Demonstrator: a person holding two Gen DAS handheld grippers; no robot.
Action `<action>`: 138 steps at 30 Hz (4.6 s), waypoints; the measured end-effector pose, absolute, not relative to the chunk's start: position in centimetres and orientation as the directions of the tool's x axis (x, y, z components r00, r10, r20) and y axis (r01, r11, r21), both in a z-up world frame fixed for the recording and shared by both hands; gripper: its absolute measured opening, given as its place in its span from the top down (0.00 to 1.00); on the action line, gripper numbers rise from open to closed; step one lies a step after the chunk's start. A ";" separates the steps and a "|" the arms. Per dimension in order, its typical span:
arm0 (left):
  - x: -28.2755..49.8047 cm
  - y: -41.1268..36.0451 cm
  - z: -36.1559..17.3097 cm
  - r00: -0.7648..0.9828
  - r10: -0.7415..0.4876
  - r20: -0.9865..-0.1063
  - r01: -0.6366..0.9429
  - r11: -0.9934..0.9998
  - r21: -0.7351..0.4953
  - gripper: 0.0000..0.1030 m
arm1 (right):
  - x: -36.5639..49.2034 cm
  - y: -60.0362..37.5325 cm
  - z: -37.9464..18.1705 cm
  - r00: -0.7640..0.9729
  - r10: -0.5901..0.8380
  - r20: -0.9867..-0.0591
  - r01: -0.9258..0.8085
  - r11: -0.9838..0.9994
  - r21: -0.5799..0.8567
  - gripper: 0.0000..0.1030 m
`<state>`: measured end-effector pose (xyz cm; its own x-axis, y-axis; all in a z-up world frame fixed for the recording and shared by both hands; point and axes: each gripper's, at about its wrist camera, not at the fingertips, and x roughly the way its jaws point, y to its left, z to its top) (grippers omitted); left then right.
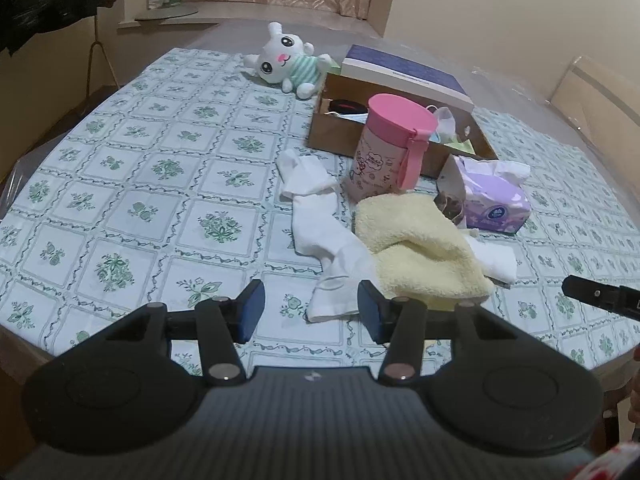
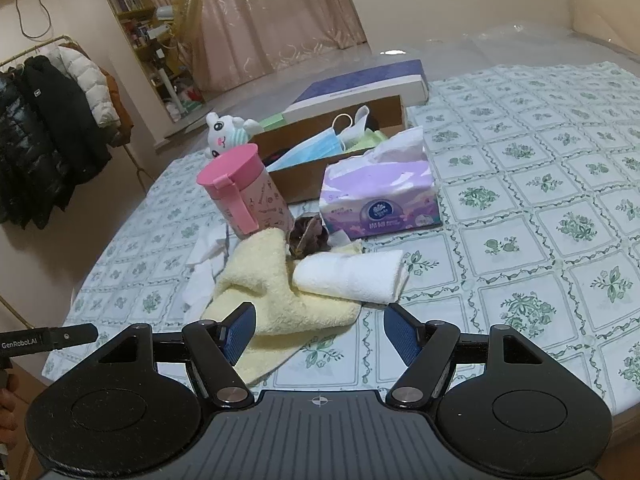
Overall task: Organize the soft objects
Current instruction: 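Move left tool to white sock while right tool reaches brown scrunchie, then close left tool on white sock while right tool grips brown scrunchie, then lift white sock with left tool while right tool holds scrunchie up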
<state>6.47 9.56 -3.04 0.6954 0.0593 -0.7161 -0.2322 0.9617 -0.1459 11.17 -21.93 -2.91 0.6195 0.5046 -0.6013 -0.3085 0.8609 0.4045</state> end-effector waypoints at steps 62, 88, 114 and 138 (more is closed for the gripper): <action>22.9 12.1 -13.6 0.621 0.076 -0.780 -0.276 0.953 -0.127 0.71 | 25.7 -13.8 -10.3 0.627 0.544 -0.557 -0.363 0.837 0.409 0.91; 13.7 15.9 -4.7 0.750 0.104 -0.654 -0.226 0.969 -0.105 0.97 | 18.5 -22.4 -6.3 0.730 0.487 -0.480 -0.308 0.861 0.406 0.92; 13.0 13.6 -12.7 0.628 0.076 -0.775 -0.211 0.975 -0.075 0.91 | 18.3 -26.4 -8.9 0.619 0.447 -0.646 -0.240 0.890 0.387 0.89; 12.1 14.6 -10.8 0.644 0.151 -0.750 -0.237 0.972 -0.008 0.65 | 20.9 -23.2 -10.1 0.649 0.439 -0.621 -0.277 0.897 0.345 0.84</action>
<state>12.05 14.60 -10.78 0.6435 0.1508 -0.7504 -0.2366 0.9716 -0.0076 20.91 -23.17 -10.11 0.6492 0.4394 -0.6209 -0.2768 0.8968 0.3452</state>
